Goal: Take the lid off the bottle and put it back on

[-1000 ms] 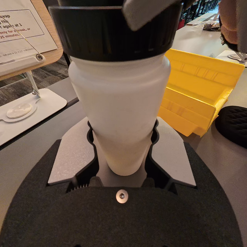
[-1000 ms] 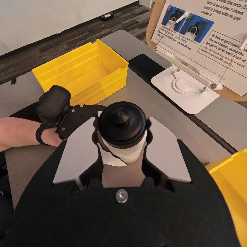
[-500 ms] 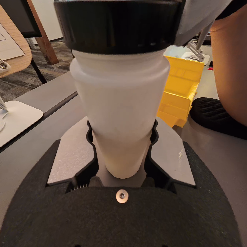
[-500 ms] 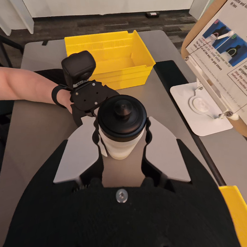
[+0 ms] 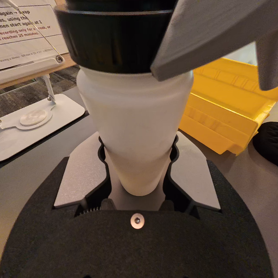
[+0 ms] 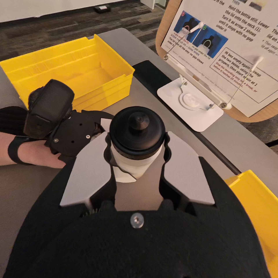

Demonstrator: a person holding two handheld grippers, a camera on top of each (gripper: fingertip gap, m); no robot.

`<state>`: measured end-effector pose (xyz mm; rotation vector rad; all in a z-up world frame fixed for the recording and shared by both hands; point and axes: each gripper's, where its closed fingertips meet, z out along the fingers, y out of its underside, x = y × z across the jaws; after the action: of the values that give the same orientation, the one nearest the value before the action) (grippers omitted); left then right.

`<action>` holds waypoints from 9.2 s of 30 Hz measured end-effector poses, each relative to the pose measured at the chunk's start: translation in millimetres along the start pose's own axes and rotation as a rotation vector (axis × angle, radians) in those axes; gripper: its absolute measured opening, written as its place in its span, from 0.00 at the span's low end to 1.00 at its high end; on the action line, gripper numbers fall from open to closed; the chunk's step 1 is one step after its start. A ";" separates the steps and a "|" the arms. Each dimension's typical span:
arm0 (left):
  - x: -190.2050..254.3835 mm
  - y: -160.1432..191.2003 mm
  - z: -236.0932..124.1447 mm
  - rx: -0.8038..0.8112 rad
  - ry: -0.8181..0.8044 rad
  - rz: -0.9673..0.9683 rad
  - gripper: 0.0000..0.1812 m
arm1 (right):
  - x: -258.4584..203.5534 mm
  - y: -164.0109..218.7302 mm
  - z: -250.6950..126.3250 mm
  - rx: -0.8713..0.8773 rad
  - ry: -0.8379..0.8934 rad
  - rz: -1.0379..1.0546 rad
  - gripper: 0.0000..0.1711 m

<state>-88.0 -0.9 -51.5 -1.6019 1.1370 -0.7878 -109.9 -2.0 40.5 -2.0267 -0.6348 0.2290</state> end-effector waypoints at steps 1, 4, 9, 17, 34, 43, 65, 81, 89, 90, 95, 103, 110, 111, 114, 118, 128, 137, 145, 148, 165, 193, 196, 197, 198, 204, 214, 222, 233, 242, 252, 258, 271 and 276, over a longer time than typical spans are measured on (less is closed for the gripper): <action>-0.9 0.1 -0.1 -0.001 -0.001 0.002 0.47 | 0.0 -0.6 1.0 0.004 0.005 0.001 0.41; 1.6 -0.3 0.7 0.004 0.026 0.012 0.47 | 0.2 1.6 -1.2 -0.008 -0.034 -0.021 0.41; 14.2 -1.4 1.2 0.029 0.153 0.030 0.47 | -1.6 -4.8 -23.6 0.072 -0.218 -0.111 0.46; 31.3 -1.3 -0.1 0.041 0.263 0.055 0.47 | -1.5 2.2 -22.5 0.129 -0.387 -0.147 0.45; 2.0 -0.5 -0.7 -0.006 0.020 -0.031 0.47 | -4.1 -2.1 4.0 0.029 -0.097 -0.007 0.41; 20.8 -2.2 -4.3 -0.066 0.259 -0.160 0.47 | -2.9 -0.3 -0.9 0.022 -0.139 -0.016 0.43; 37.3 -1.4 -6.8 -0.080 0.409 -0.103 0.47 | 3.4 5.5 -14.7 0.226 -0.533 -0.091 0.46; 26.0 0.1 2.4 -0.020 0.172 0.062 0.47 | -12.0 5.2 -8.8 0.136 -0.417 -0.168 0.45; -4.2 1.9 -0.9 -0.038 0.039 0.017 0.47 | -3.7 -12.0 18.3 0.176 -0.151 -0.029 0.45; -3.5 1.7 -0.6 -0.036 0.043 0.020 0.47 | -4.4 -10.2 16.5 0.166 -0.168 -0.064 0.45; 6.5 0.9 0.5 -0.023 0.123 0.022 0.47 | 0.0 -9.0 -1.9 0.235 -0.299 -0.173 0.46; 38.3 0.4 -0.9 -0.006 0.302 0.080 0.47 | -15.5 2.7 -18.5 0.254 -0.529 -0.211 0.44; 29.7 0.1 0.5 -0.020 0.233 0.063 0.47 | -14.7 -0.4 -12.7 0.245 -0.480 -0.194 0.44; 24.5 0.2 0.6 -0.023 0.202 0.063 0.47 | -14.0 -2.6 -9.4 0.246 -0.446 -0.197 0.44; 5.8 0.5 0.2 -0.025 0.105 0.048 0.47 | -10.6 -10.4 3.5 0.240 -0.316 -0.170 0.44; -6.5 1.3 -1.2 -0.033 0.062 -0.003 0.47 | -2.2 -18.9 18.1 0.246 -0.148 -0.019 0.44; 13.9 0.9 0.2 -0.026 0.189 0.045 0.47 | -1.6 -6.5 -3.4 0.255 -0.375 -0.149 0.46; 23.2 0.0 -0.7 -0.028 0.237 0.037 0.47 | -13.4 -1.2 -4.5 0.240 -0.445 -0.183 0.44; -4.3 -0.2 -1.4 -0.029 0.112 -0.047 0.47 | -1.7 -17.1 21.4 0.238 -0.125 -0.035 0.44; -5.7 -0.1 -2.0 -0.029 0.113 -0.057 0.47 | -0.9 -19.7 24.2 0.257 -0.071 -0.018 0.44; 31.8 1.0 -1.5 -0.029 0.298 0.067 0.47 | -17.4 -3.1 -10.9 0.278 -0.491 -0.206 0.44; 12.0 1.8 -1.0 -0.045 0.192 0.045 0.47 | -7.8 -5.4 1.6 0.235 -0.388 -0.136 0.43; 5.1 1.1 -0.5 -0.044 0.139 0.006 0.47 | -4.9 -9.8 8.2 0.225 -0.304 -0.090 0.43; 1.6 1.3 -0.6 -0.046 0.115 -0.003 0.47 | -3.9 -11.6 10.9 0.224 -0.267 -0.074 0.43; -2.0 1.5 -0.8 -0.047 0.091 -0.008 0.47 | -3.0 -13.0 13.6 0.223 -0.229 -0.057 0.43; -14.3 3.3 -2.4 -0.054 -0.002 -0.009 0.47 | 1.0 -16.5 21.8 0.221 -0.046 0.029 0.43; 11.4 1.4 0.6 -0.030 0.161 0.037 0.47 | -9.8 -0.4 11.9 0.186 -0.407 -0.057 0.46; -2.8 1.9 -0.9 -0.052 0.065 -0.020 0.47 | -4.0 -9.3 23.5 0.216 -0.279 0.043 0.46; -12.2 3.7 -2.3 -0.063 0.004 -0.003 0.47 | -4.0 -11.7 30.0 0.214 -0.143 0.040 0.46; -8.0 3.3 -0.9 -0.060 0.050 0.007 0.47 | -4.4 -12.3 12.5 0.300 -0.415 -0.005 0.42; -22.7 4.1 -3.5 -0.063 -0.059 -0.040 0.47 | -0.2 -18.6 24.3 0.286 -0.186 0.087 0.42; -24.9 3.9 -4.6 -0.055 -0.058 -0.053 0.47 | 0.5 -22.4 28.0 0.322 -0.027 0.115 0.42; -7.0 2.7 0.3 -0.050 0.040 0.001 0.47 | -2.6 -16.0 9.3 0.325 -0.391 -0.032 0.41; -9.9 2.6 0.1 -0.053 0.016 -0.018 0.47 | -1.5 -17.4 12.0 0.314 -0.344 -0.006 0.41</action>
<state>-92.1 8.3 -53.6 -1.6541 1.1646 -0.7894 -122.0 13.2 48.9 -1.6946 -0.7639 0.6426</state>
